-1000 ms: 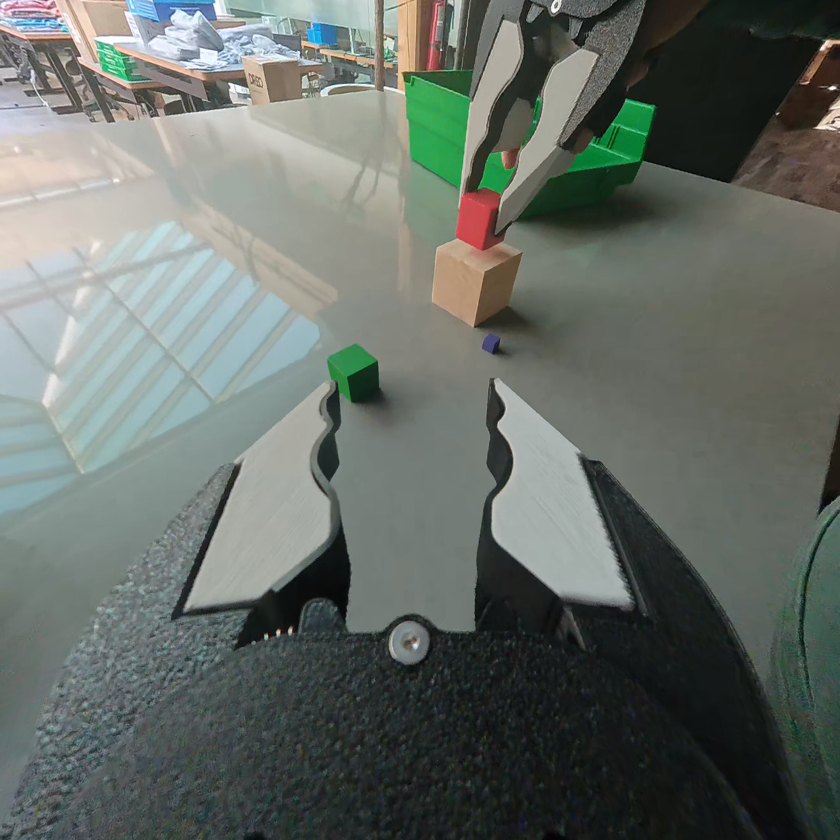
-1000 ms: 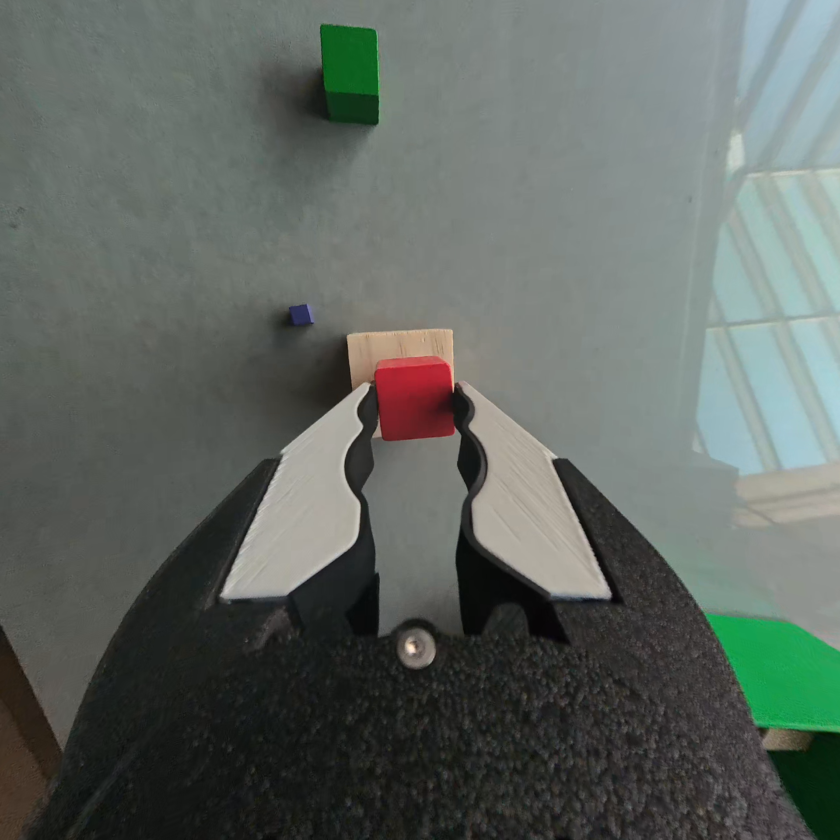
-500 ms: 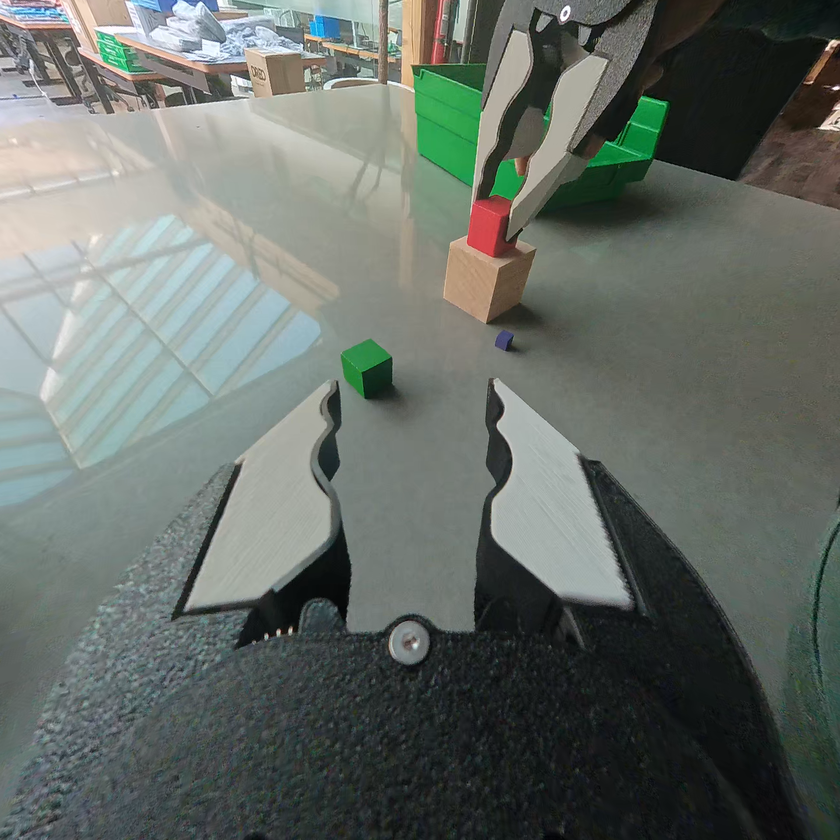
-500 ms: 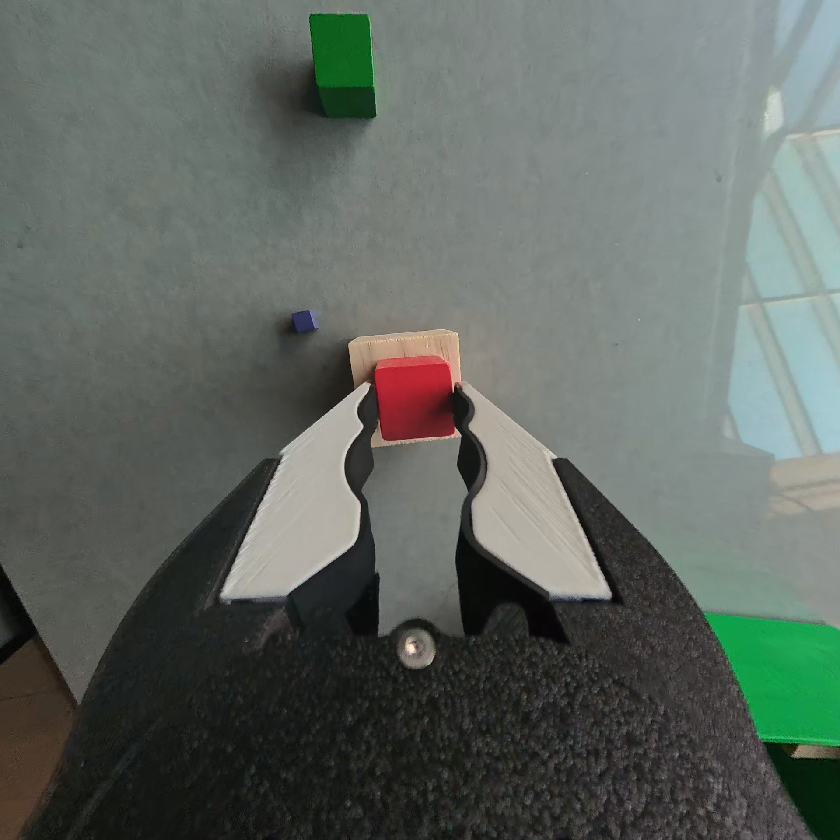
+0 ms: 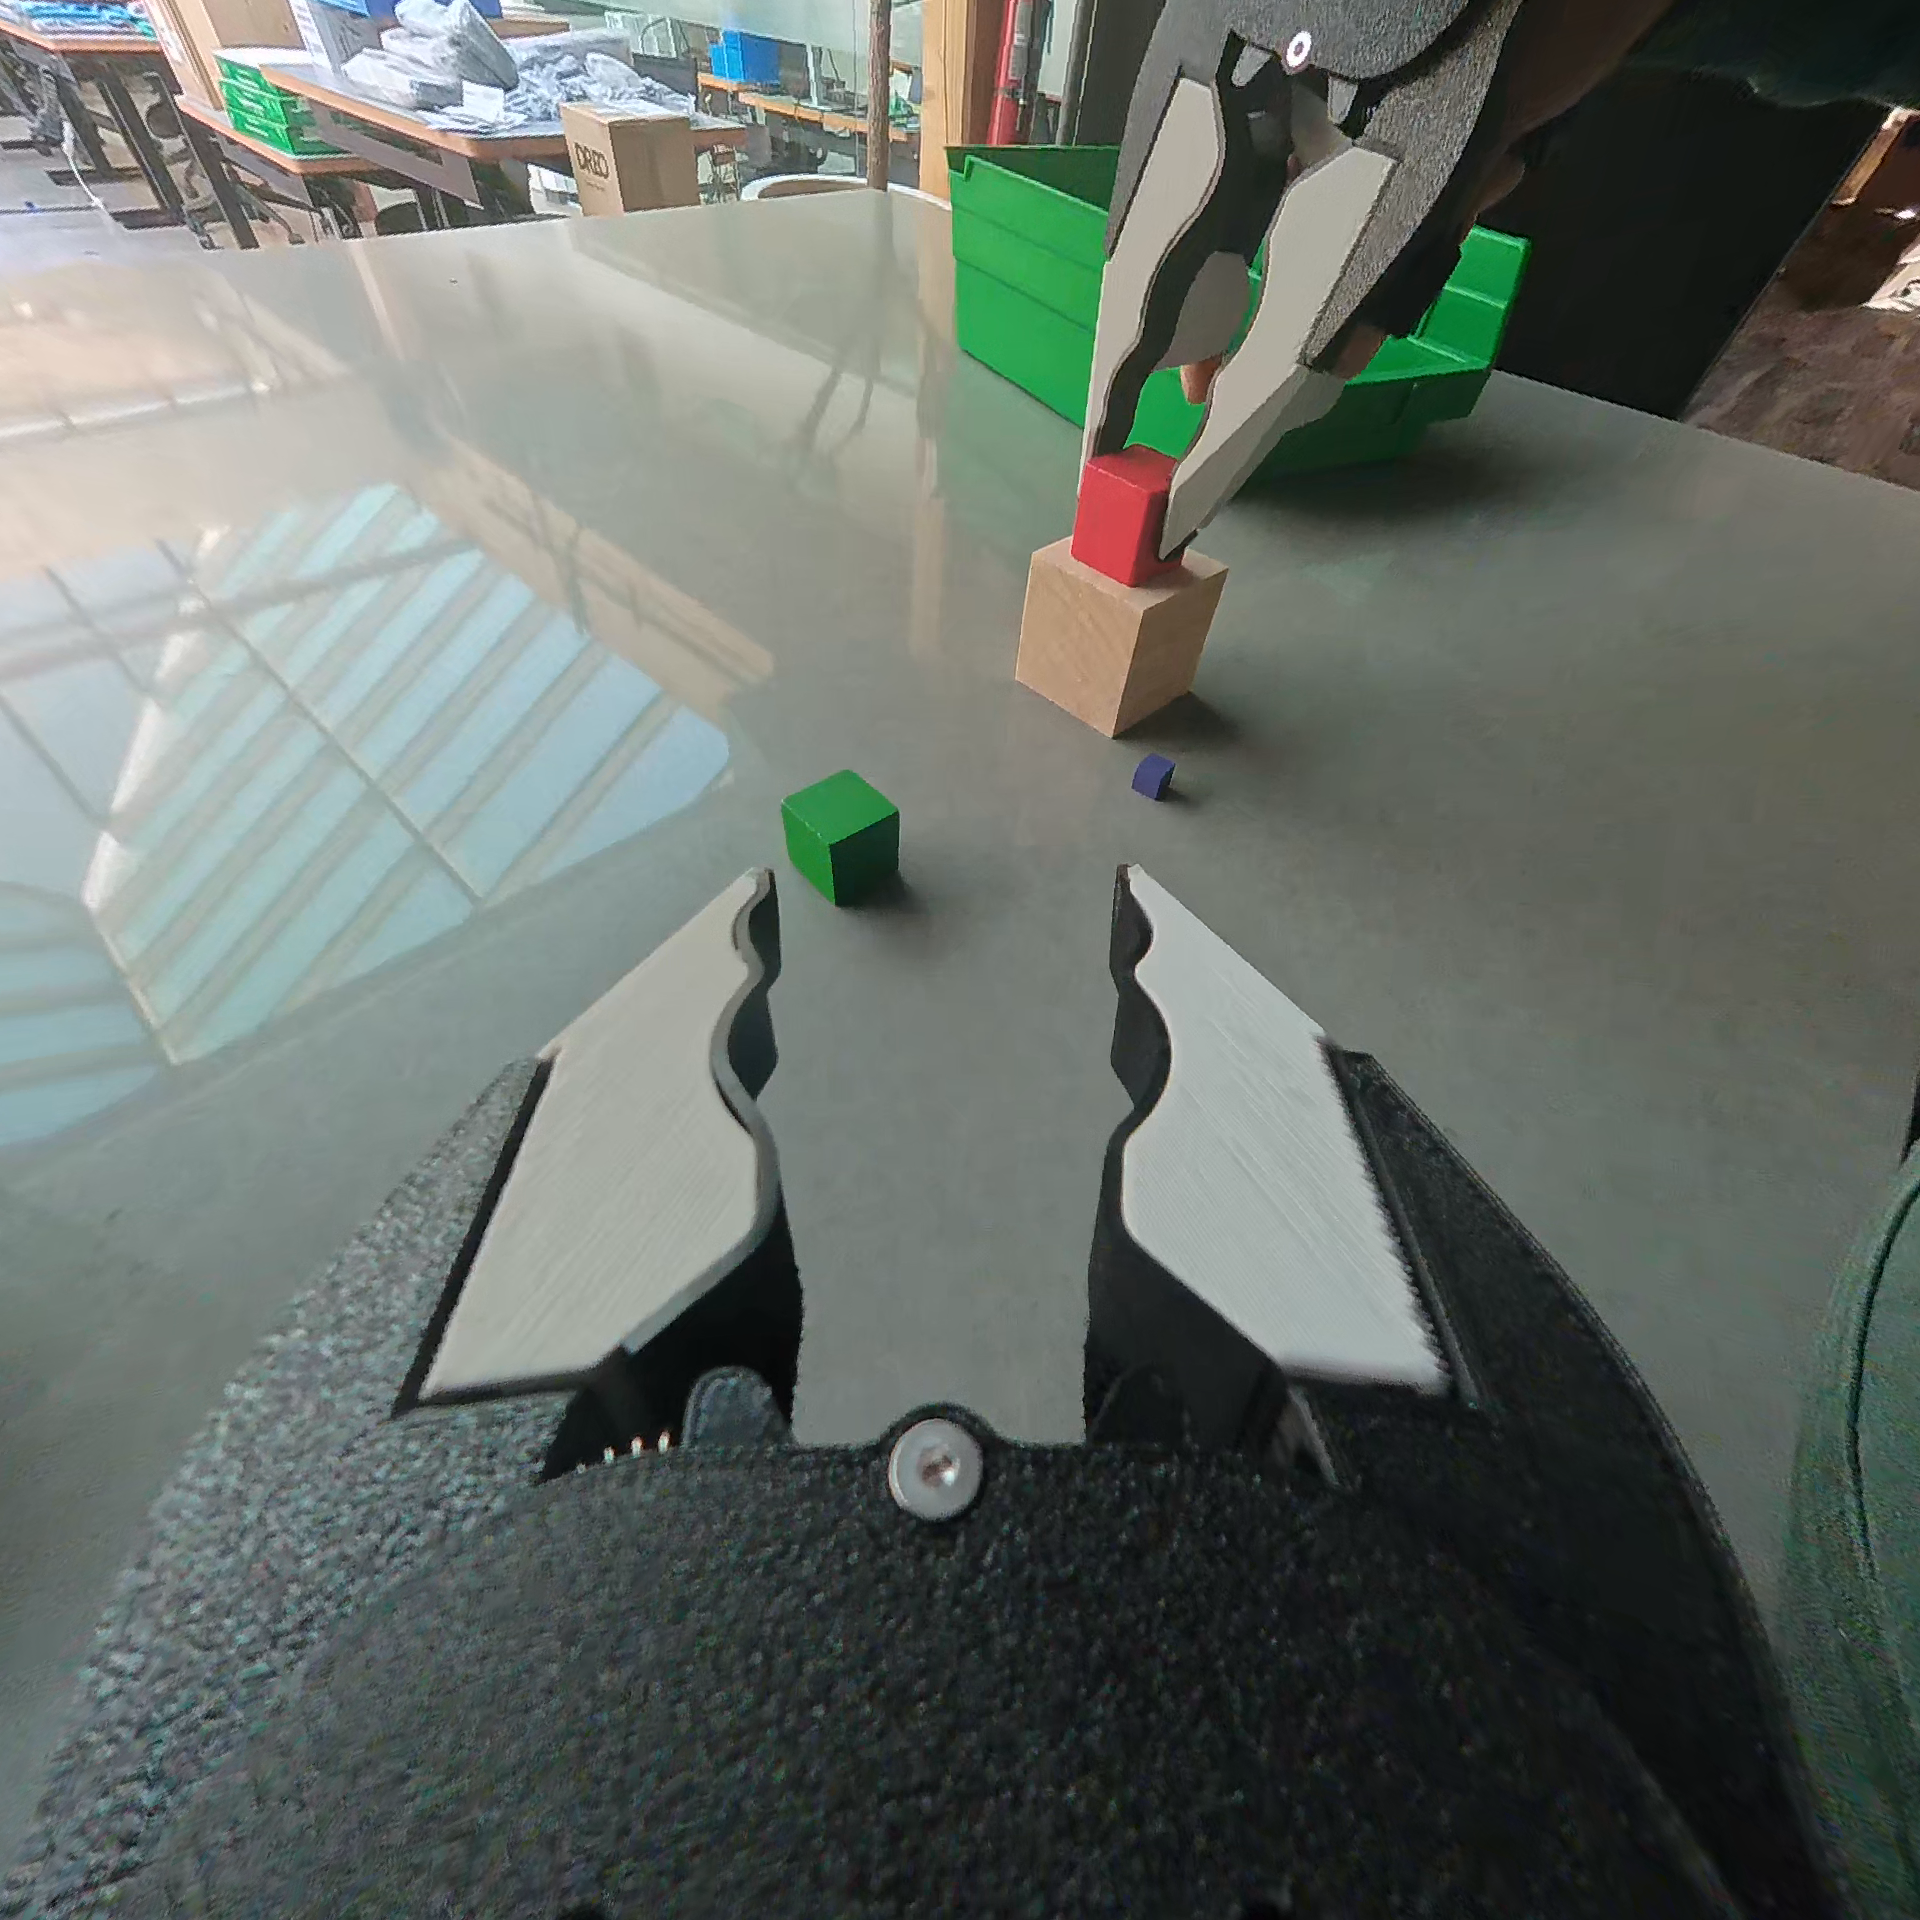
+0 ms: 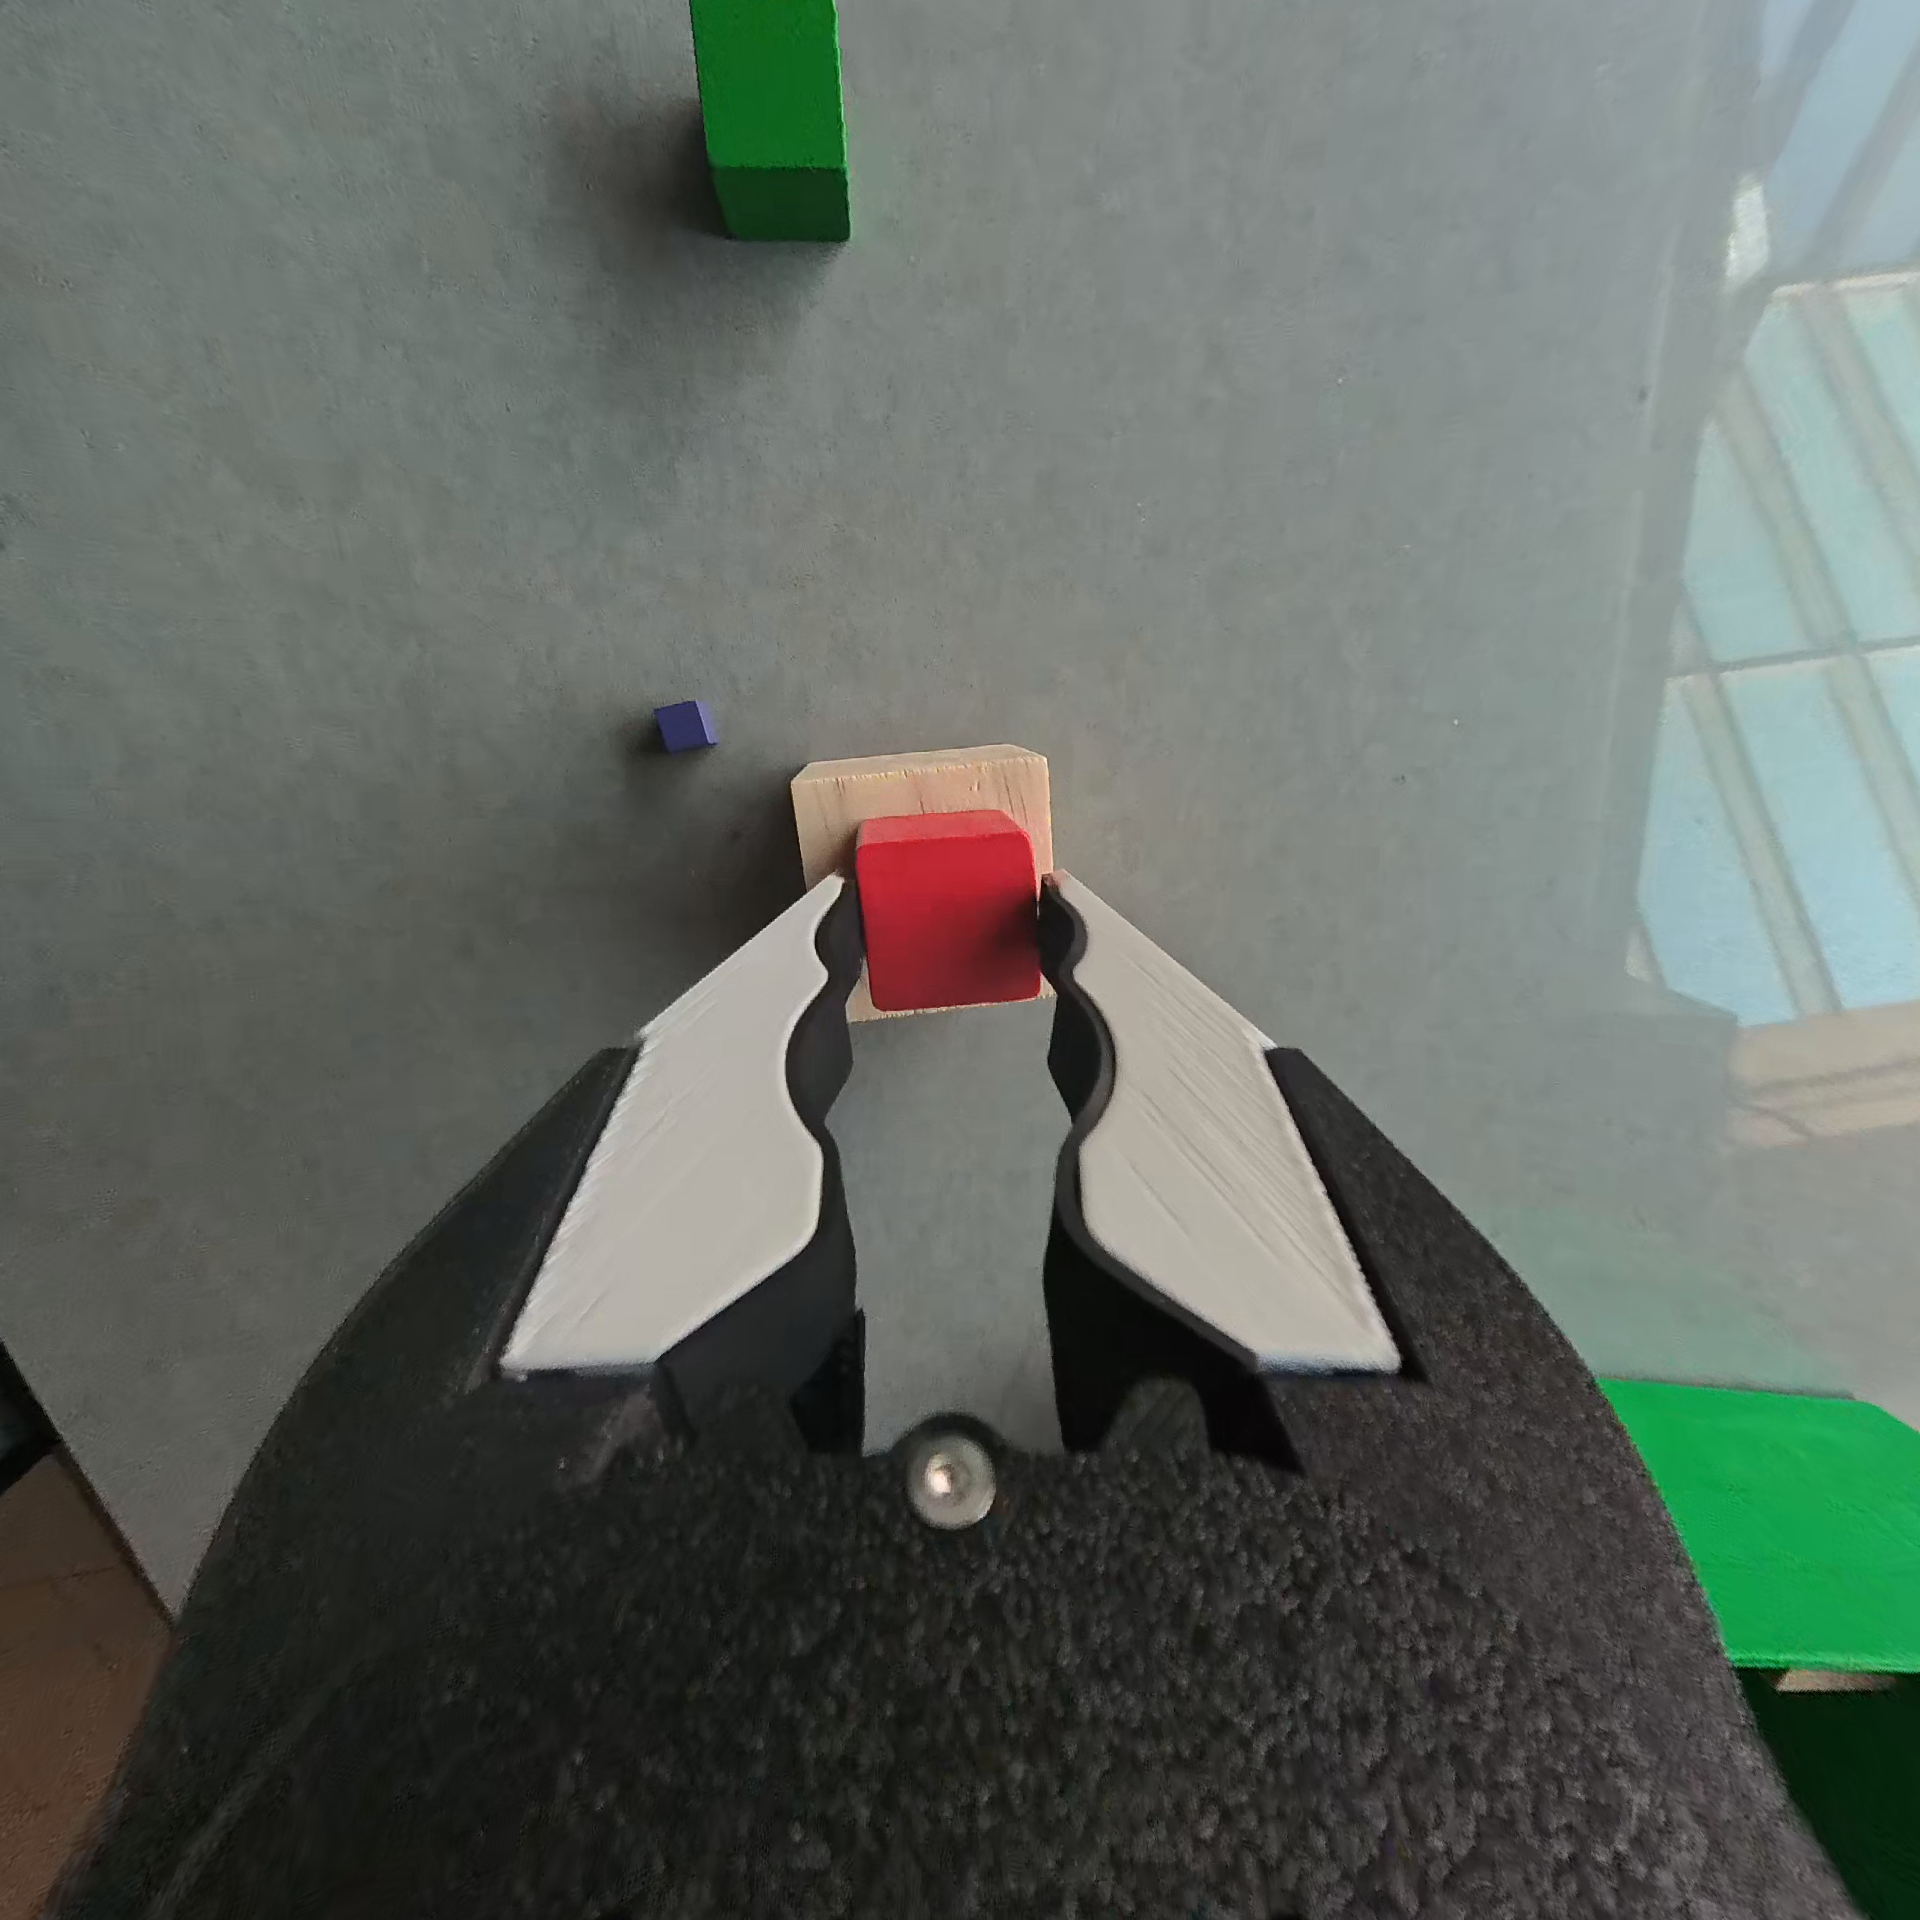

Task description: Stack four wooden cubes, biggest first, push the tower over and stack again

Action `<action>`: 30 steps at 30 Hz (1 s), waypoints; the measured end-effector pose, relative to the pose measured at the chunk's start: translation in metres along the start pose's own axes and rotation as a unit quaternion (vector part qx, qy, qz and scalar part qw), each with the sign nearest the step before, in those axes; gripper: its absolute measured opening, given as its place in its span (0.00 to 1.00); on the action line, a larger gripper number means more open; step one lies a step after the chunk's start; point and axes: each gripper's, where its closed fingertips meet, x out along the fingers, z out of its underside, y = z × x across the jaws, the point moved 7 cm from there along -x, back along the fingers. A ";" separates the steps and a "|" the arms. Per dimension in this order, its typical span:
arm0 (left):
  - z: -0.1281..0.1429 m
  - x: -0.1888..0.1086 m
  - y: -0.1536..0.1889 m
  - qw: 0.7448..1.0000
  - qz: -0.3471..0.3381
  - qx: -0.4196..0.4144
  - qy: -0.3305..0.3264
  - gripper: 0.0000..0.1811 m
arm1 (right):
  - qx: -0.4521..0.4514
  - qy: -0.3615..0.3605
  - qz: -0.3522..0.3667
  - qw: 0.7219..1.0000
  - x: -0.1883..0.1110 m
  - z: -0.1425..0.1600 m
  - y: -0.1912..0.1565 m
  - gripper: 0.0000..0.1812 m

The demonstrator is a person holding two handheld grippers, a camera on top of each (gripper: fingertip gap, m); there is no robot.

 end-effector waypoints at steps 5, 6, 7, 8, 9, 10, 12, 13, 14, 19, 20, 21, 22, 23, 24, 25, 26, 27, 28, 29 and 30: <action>0.001 -0.001 -0.001 1.000 -0.003 -0.001 -0.001 0.35 | -0.001 0.003 0.000 1.000 0.000 0.000 -0.001 0.20; 0.001 -0.002 -0.001 1.000 -0.003 -0.001 -0.001 0.35 | 0.000 0.005 0.001 1.000 -0.001 -0.001 -0.001 0.21; 0.001 -0.002 -0.002 1.000 -0.004 -0.001 -0.001 0.35 | 0.000 0.008 0.002 1.000 -0.003 -0.001 0.000 0.21; 0.001 -0.002 -0.002 1.000 -0.004 -0.001 -0.001 0.35 | 0.000 0.010 0.004 1.000 -0.004 -0.002 0.000 0.22; 0.001 -0.002 -0.002 1.000 -0.004 -0.001 -0.001 0.35 | 0.000 0.012 0.006 1.000 -0.006 -0.002 0.000 0.22; 0.001 -0.002 -0.002 1.000 -0.004 0.000 -0.002 0.35 | 0.000 0.015 0.008 1.000 -0.008 -0.003 0.001 0.22; 0.001 -0.002 -0.001 1.000 -0.005 0.001 -0.002 0.35 | 0.001 0.025 0.014 1.000 -0.015 -0.006 0.001 0.24; 0.001 -0.002 -0.001 1.000 -0.005 0.000 -0.001 0.35 | 0.002 0.035 0.017 0.999 -0.019 -0.009 0.002 0.25; 0.001 -0.003 -0.001 1.000 -0.005 0.000 0.000 0.35 | 0.002 0.046 0.019 0.999 -0.023 -0.015 0.001 0.26; 0.001 -0.005 -0.002 1.000 -0.007 -0.010 -0.001 0.35 | -0.009 0.106 0.023 0.994 -0.029 -0.059 -0.012 0.28; 0.001 -0.006 -0.002 1.000 -0.009 -0.010 0.000 0.35 | -0.016 0.107 0.019 0.994 -0.024 -0.068 -0.016 0.28; 0.002 -0.007 -0.002 1.000 -0.010 -0.009 0.000 0.35 | -0.023 0.105 0.012 0.994 -0.017 -0.077 -0.020 0.28; 0.002 -0.008 -0.002 1.000 -0.012 -0.008 0.000 0.35 | -0.030 0.101 0.007 0.994 -0.009 -0.085 -0.023 0.28; 0.002 -0.010 -0.003 1.000 -0.014 -0.007 0.001 0.35 | -0.039 0.093 0.002 0.995 0.000 -0.092 -0.026 0.28; 0.002 -0.012 -0.003 1.000 -0.018 -0.006 0.001 0.35 | -0.046 0.086 -0.005 0.995 0.009 -0.099 -0.027 0.28; 0.002 -0.014 -0.003 1.000 -0.021 -0.004 0.001 0.35 | -0.051 0.078 -0.012 0.996 0.019 -0.105 -0.028 0.28; 0.002 -0.017 -0.004 1.000 -0.025 -0.004 0.001 0.35 | -0.053 0.069 -0.018 0.996 0.028 -0.109 -0.028 0.28; 0.003 -0.020 -0.004 1.000 -0.028 -0.004 0.001 0.35 | -0.055 0.059 -0.026 0.996 0.038 -0.113 -0.027 0.28; 0.004 -0.023 -0.005 1.000 -0.030 -0.005 0.000 0.35 | -0.056 0.051 -0.032 0.997 0.047 -0.117 -0.027 0.28; 0.006 -0.026 -0.005 0.999 -0.032 -0.007 0.000 0.35 | -0.057 0.043 -0.038 0.997 0.055 -0.119 -0.027 0.28; 0.007 -0.030 -0.006 0.999 -0.034 -0.010 0.000 0.35 | -0.057 0.036 -0.042 0.997 0.062 -0.122 -0.027 0.28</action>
